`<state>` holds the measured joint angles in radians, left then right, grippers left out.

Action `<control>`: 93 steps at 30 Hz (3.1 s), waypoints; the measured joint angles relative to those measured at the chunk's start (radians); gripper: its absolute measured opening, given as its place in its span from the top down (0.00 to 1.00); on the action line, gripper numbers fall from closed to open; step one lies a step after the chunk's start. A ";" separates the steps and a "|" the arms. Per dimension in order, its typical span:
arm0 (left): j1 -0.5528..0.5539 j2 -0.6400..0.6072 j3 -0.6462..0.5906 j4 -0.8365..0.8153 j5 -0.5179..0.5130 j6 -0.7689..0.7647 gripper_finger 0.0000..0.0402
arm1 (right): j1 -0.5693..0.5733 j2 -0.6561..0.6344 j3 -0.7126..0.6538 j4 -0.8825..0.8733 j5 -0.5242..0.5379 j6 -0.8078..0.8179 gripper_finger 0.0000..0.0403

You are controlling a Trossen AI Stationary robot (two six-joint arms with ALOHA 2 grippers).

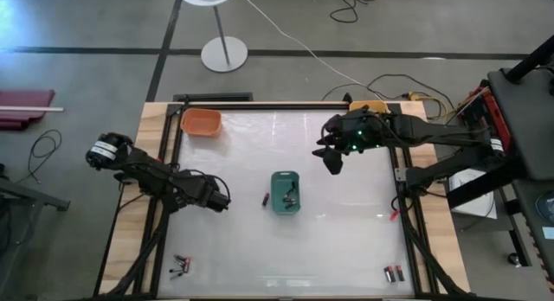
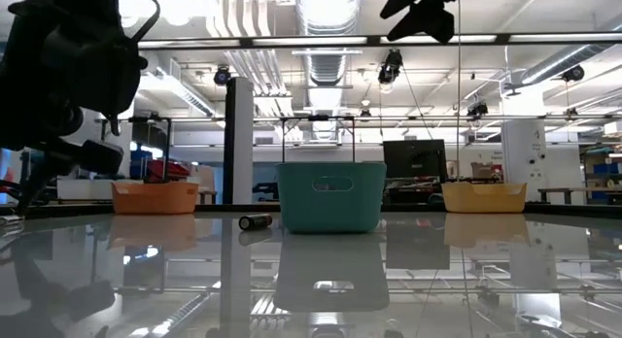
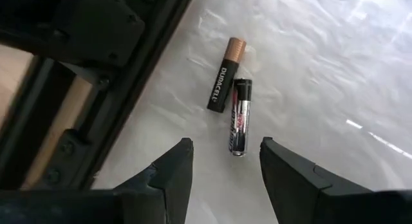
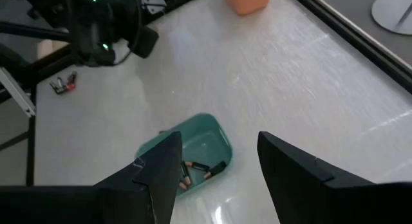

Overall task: Sort batteries
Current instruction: Put the black battery into the yellow bin

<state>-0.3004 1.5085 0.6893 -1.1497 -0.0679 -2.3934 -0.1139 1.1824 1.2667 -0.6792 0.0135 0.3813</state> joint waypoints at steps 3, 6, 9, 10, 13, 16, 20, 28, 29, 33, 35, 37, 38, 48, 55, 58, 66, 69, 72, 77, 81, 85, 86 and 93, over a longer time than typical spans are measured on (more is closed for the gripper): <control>0.000 0.005 -0.022 0.016 -0.003 -0.034 0.60 | 0.000 -0.001 0.011 -0.001 0.000 -0.001 0.51; 0.000 0.008 -0.043 0.037 -0.022 -0.033 0.60 | 0.000 -0.001 0.015 -0.006 0.000 -0.001 0.52; 0.000 0.007 -0.055 0.059 -0.049 -0.032 0.60 | 0.000 -0.004 0.016 -0.005 0.000 0.000 0.53; 0.000 0.007 -0.056 0.063 -0.056 -0.032 0.60 | 0.000 -0.004 0.016 -0.005 0.000 0.000 0.53; 0.000 0.008 -0.052 0.070 -0.069 -0.036 0.60 | 0.000 -0.004 0.016 -0.006 0.000 0.002 0.54; 0.000 0.009 -0.045 0.081 -0.082 -0.035 0.60 | 0.000 -0.004 0.016 -0.007 0.000 0.012 0.55; 0.001 0.009 -0.051 0.112 -0.107 -0.002 0.62 | 0.000 -0.004 0.016 -0.018 0.001 0.012 0.56; 0.004 0.007 -0.070 0.139 -0.127 0.030 0.78 | 0.000 -0.003 0.016 -0.023 0.004 0.012 0.59; 0.004 0.007 -0.074 0.143 -0.128 0.033 0.80 | 0.000 -0.003 0.016 -0.022 0.004 0.012 0.60; 0.005 0.007 -0.077 0.151 -0.138 0.075 0.89 | 0.000 -0.002 0.016 -0.016 0.004 0.012 0.61; 0.005 0.007 -0.076 0.155 -0.154 0.121 0.93 | 0.000 -0.002 0.016 -0.016 0.005 0.012 0.62; 0.008 0.007 -0.077 0.160 -0.167 0.170 0.97 | 0.000 -0.002 0.016 -0.017 0.005 0.013 0.63; 0.010 0.008 -0.078 0.162 -0.171 0.186 0.97 | 0.000 -0.002 0.016 -0.017 0.004 0.017 0.63; 0.017 0.019 -0.025 0.138 -0.223 0.391 0.98 | 0.001 0.009 0.010 -0.018 0.041 0.064 0.67; 0.045 0.014 0.020 0.143 -0.298 0.553 0.98 | 0.026 0.061 -0.033 -0.012 0.041 0.024 0.62; 0.047 0.014 0.039 0.128 -0.343 0.625 0.98 | 0.022 0.115 -0.040 0.020 0.045 0.010 0.59; 0.058 -0.018 0.128 0.129 -0.453 0.744 0.99 | 0.024 0.229 -0.002 0.152 0.039 -0.021 0.54; 0.059 -0.043 0.176 0.139 -0.548 0.807 0.99 | 0.024 0.237 0.035 0.162 0.039 -0.060 0.54; 0.072 -0.070 0.220 0.138 -0.635 0.888 0.99 | 0.024 0.233 0.070 0.169 0.039 -0.098 0.54; 0.111 -0.099 0.281 0.174 -0.749 1.049 0.99 | 0.024 0.221 0.125 0.207 0.040 -0.143 0.56; 0.115 -0.117 0.337 0.316 -0.874 1.198 0.99 | 0.035 0.217 0.138 0.297 0.040 -0.146 0.55; 0.114 -0.116 0.400 0.514 -0.935 1.459 0.99 | 0.062 0.223 0.133 0.412 0.048 -0.128 0.53; 0.114 -0.114 0.418 0.559 -0.937 1.530 0.99 | 0.073 0.225 0.133 0.450 0.058 -0.132 0.53; 0.110 -0.116 0.553 0.733 -0.905 1.933 0.99 | 0.132 0.214 0.132 0.717 0.136 -0.270 0.56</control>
<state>-0.1905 1.3922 1.2419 -0.4164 -0.9725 -0.4607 0.0177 1.3964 1.3983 0.0383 0.1499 0.1113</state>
